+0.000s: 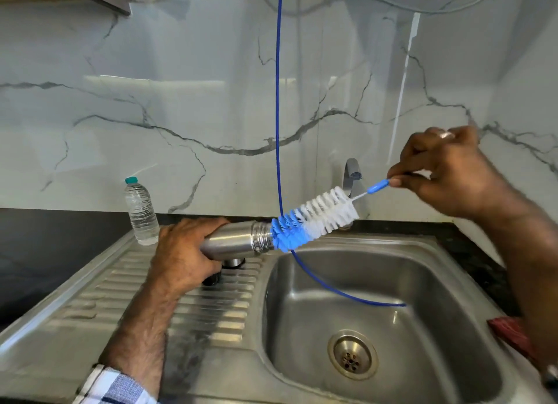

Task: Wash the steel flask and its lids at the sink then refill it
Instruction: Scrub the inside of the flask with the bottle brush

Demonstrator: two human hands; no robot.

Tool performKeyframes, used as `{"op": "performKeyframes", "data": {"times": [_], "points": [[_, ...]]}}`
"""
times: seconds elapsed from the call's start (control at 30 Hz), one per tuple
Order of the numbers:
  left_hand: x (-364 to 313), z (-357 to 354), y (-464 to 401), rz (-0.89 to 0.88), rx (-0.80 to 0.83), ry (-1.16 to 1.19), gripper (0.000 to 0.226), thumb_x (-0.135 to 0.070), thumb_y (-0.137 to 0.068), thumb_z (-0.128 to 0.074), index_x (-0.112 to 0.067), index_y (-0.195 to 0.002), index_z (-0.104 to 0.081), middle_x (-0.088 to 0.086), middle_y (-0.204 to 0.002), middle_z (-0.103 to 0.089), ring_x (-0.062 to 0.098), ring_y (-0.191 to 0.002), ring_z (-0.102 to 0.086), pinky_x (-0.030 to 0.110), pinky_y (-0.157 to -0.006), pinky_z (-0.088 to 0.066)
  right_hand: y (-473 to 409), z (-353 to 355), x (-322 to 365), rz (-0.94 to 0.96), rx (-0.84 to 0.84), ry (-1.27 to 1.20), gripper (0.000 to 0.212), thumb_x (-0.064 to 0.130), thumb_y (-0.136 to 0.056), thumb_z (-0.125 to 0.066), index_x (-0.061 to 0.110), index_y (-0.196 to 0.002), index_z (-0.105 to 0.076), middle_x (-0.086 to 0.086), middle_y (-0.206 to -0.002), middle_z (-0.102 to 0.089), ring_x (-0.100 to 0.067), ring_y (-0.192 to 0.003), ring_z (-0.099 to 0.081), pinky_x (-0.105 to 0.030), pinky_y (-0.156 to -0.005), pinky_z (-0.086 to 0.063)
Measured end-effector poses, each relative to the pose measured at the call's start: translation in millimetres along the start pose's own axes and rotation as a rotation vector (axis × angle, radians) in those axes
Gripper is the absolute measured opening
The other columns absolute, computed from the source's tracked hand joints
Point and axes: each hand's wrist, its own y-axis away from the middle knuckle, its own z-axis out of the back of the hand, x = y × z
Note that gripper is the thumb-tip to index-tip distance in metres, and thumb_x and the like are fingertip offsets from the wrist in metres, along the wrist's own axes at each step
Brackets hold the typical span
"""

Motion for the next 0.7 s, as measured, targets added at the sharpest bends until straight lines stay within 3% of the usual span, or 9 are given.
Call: {"op": "performKeyframes", "data": {"times": [0.1,0.2,0.37,0.5,0.57,0.7], "points": [[3.3,-4.6,0.8,0.009,-0.007,0.132,0.099,-0.016,-0.046,-0.102,-0.036,-0.137,-0.068,-0.013,-0.122,-0.070,0.019,-0.112,-0.065,0.044,-0.105,-0.044,-21.6,0.0,-26.2,-0.023,0.077,-0.116,0.011,0.024,-0.084,-0.088,0.026,-0.094,-0.086,0.011,-0.087,-0.068,-0.016,-0.085,-0.061,-0.048,-0.089,-0.048],[0.9,-7.2,-1.3,0.105,-0.091,0.248,0.100,-0.014,-0.047,-0.101,-0.033,-0.139,-0.068,-0.009,-0.121,-0.072,0.019,-0.107,-0.068,0.045,-0.098,-0.059,-23.3,-20.6,-39.2,-0.343,0.218,-0.351,0.012,0.022,-0.087,-0.086,0.032,-0.088,-0.082,0.008,-0.088,-0.072,-0.017,-0.087,-0.064,-0.032,-0.079,-0.045],[8.7,-4.4,-2.8,0.374,-0.194,0.292,0.091,-0.020,-0.057,-0.101,-0.034,-0.139,-0.064,-0.004,-0.115,-0.076,0.022,-0.094,-0.072,0.044,-0.091,-0.062,15.3,-62.6,-36.0,-0.604,0.231,-0.464,0.023,0.020,-0.095,-0.078,0.030,-0.075,-0.077,0.000,-0.076,-0.072,-0.020,-0.077,-0.065,-0.030,-0.075,-0.048],[21.8,12.7,-4.2,0.423,-0.271,0.198,0.089,-0.029,-0.056,-0.102,-0.036,-0.135,-0.062,-0.012,-0.104,-0.071,0.025,-0.092,-0.071,0.053,-0.094,-0.060,59.0,-60.1,-24.4,-0.578,0.212,-0.310,0.018,0.027,-0.095,-0.077,0.034,-0.079,-0.077,0.004,-0.081,-0.075,-0.026,-0.083,-0.069,-0.040,-0.083,-0.053],[15.6,10.8,-5.1,0.415,-0.242,0.229,0.085,-0.025,-0.057,-0.102,-0.034,-0.133,-0.065,-0.012,-0.103,-0.069,0.023,-0.092,-0.070,0.048,-0.092,-0.061,67.1,-61.7,-8.5,-0.520,0.239,-0.228,0.009,0.027,-0.095,-0.078,0.028,-0.088,-0.083,0.006,-0.086,-0.075,-0.025,-0.088,-0.069,-0.044,-0.089,-0.053],[7.9,1.5,-5.9,0.377,-0.191,0.237,0.090,-0.029,-0.056,-0.100,-0.036,-0.138,-0.064,-0.011,-0.106,-0.074,0.020,-0.092,-0.071,0.042,-0.089,-0.062,73.2,-74.5,17.0,-0.460,0.231,-0.031,0.011,0.034,-0.097,-0.074,0.032,-0.095,-0.084,0.010,-0.079,-0.063,-0.027,-0.083,-0.069,-0.046,-0.091,-0.047]]}}
